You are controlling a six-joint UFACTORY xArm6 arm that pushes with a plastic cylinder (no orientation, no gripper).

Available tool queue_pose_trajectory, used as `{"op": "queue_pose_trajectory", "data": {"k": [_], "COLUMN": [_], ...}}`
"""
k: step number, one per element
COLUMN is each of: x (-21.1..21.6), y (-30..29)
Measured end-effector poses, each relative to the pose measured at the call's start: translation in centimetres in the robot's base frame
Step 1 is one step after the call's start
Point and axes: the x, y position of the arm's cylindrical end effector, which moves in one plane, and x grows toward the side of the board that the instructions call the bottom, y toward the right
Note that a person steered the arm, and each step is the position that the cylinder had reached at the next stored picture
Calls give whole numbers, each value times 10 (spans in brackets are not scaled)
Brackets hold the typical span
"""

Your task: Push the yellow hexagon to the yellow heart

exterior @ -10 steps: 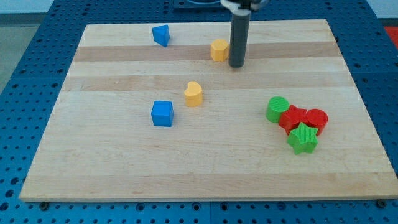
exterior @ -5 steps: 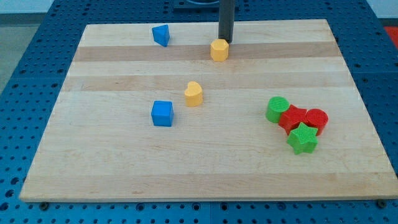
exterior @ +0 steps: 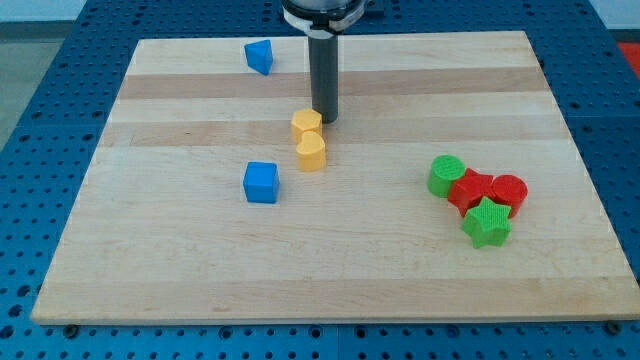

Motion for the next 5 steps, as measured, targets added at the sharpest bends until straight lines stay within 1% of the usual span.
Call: {"op": "queue_pose_trajectory", "data": {"k": [1,2,3,4,5], "x": [17,19,-47,-139,-170], "y": [-11,-12,-12,-12,-14]}}
